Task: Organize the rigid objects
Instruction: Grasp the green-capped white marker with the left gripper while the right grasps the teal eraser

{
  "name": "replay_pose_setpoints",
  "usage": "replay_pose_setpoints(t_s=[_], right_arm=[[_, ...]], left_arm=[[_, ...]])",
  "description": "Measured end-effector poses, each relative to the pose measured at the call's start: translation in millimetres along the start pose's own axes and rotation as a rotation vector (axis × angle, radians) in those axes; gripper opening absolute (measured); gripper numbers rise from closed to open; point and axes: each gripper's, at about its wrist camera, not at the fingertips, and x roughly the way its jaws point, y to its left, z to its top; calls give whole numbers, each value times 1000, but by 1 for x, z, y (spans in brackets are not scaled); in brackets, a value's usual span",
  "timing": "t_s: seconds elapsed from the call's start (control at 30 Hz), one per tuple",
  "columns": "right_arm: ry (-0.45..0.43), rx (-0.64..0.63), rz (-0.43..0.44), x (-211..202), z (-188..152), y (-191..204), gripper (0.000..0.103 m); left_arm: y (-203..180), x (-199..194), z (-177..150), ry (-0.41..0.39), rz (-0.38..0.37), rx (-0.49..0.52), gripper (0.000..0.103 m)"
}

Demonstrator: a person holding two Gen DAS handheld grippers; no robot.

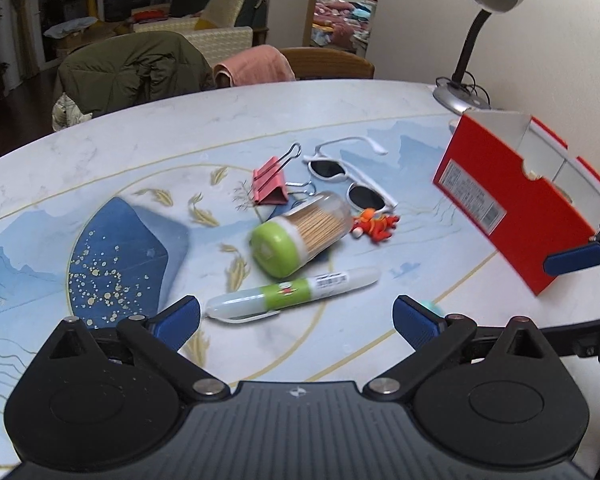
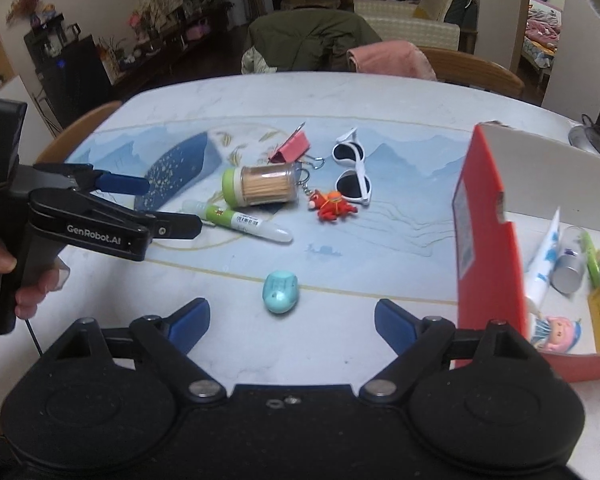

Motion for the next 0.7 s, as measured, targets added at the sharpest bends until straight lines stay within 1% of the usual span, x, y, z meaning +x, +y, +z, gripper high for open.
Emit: replay_pose_setpoints(t_s=[0.2,0.3,0.4,0.53,0.7], right_arm=[[37,-2,-11,27,2,6,86],[57,-8,-19,39,3,9,83],[73,-8,-26,50,4,9,79],[100,-4,-35,64,4,8,75],[120,-13,-34,72,5,9,71]], left_arm=[[11,20,-4,25,-13,67,103],[17,30,-3,34,-22,69,103],[22,37,-2,29,-27,70,103],[26,48,-1,31,-33,102,103],[28,56,2,25,-57,151,103]])
